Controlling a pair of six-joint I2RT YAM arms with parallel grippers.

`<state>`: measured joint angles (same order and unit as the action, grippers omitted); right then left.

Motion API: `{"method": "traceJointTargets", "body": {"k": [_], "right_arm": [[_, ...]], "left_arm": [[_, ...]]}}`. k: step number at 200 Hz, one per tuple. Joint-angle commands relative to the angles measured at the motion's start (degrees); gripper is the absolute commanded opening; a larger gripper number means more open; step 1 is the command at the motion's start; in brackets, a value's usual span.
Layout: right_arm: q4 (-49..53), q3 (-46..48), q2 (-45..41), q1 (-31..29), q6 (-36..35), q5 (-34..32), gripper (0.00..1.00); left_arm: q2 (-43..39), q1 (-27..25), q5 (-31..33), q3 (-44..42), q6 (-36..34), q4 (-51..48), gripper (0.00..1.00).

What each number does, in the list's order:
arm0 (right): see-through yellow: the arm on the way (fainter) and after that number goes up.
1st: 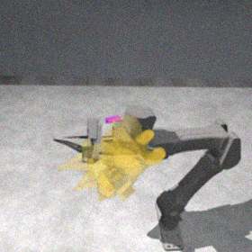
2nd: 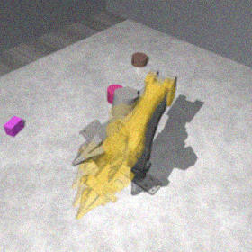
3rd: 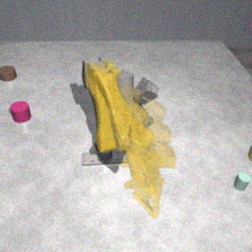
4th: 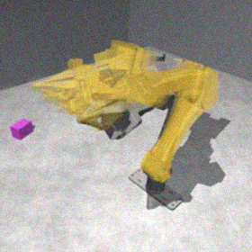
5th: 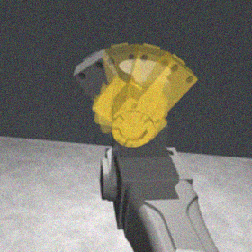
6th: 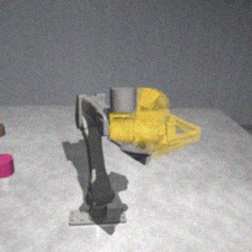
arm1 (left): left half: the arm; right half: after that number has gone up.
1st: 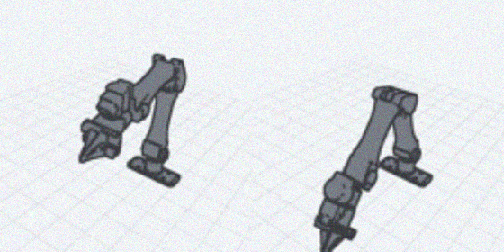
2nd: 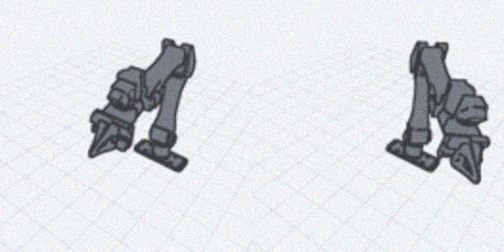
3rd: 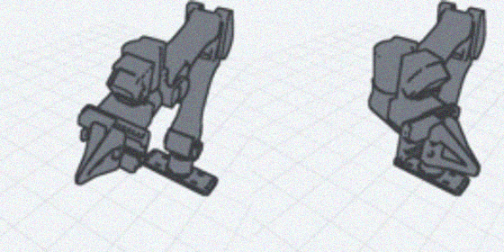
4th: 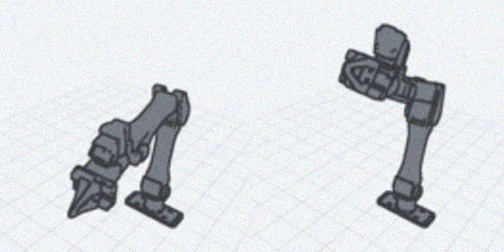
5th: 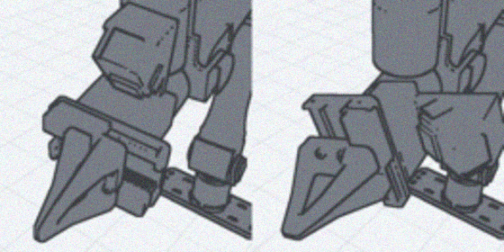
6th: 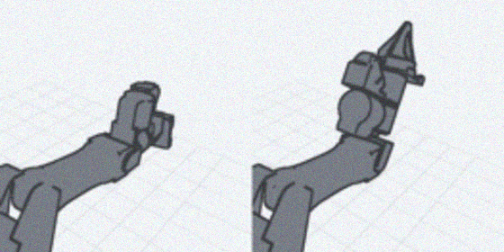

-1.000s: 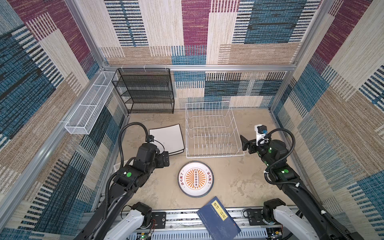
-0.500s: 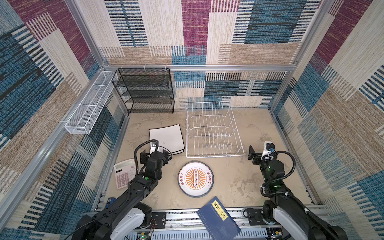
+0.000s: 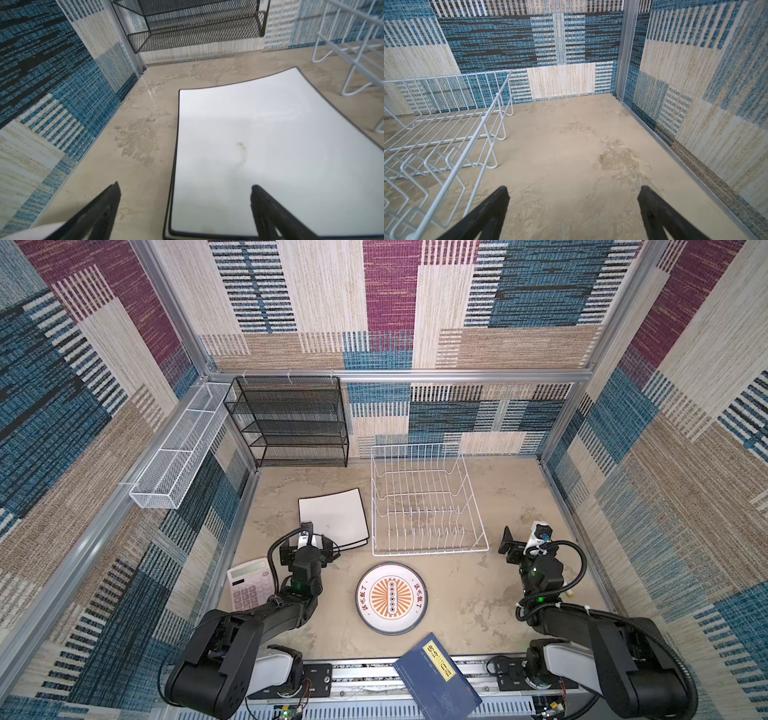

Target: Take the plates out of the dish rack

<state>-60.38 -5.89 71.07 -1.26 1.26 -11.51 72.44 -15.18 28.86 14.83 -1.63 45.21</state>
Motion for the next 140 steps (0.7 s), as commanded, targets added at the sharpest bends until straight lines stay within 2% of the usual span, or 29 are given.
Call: {"method": "traceJointTargets", "body": {"k": [1, 25, 43, 54, 78, 90, 118, 140], "right_arm": [[-7.7, -1.7, 3.2, 0.8, 0.3, 2.1, 0.99], [-10.4, -3.2, 8.3, 2.0, 0.9, 4.8, 0.99], [-13.2, -4.2, 12.7, 2.6, 1.4, 5.7, 0.99], [-10.5, -5.6, 12.9, 2.6, 0.9, 7.2, 0.99], [-14.2, -4.8, 15.2, 2.6, 0.8, 7.6, 0.99], [-17.3, -3.9, 16.9, 2.6, 0.3, 8.6, 0.99], [-15.4, -4.8, 16.7, 2.6, -0.2, 9.7, 0.99], [-15.2, -5.0, 16.8, 2.6, -0.2, 9.7, 0.99]], "left_arm": [[-0.8, 1.8, -4.8, 0.0, 1.0, 2.1, 0.99], [-0.4, 2.7, -7.5, 1.1, 0.4, 0.4, 0.99], [0.7, 2.8, -6.9, 1.9, -0.9, 0.5, 0.99], [1.6, 2.9, -6.7, 1.6, -2.6, 2.5, 0.99], [3.9, 3.8, -7.1, 2.2, -4.4, 4.8, 0.99], [5.8, 4.7, -7.4, 1.9, -4.8, 7.6, 0.99], [13.9, 7.9, -9.4, 0.4, -2.9, 19.0, 0.99], [16.7, 9.6, -10.6, 0.7, -1.3, 20.8, 0.99]]}}
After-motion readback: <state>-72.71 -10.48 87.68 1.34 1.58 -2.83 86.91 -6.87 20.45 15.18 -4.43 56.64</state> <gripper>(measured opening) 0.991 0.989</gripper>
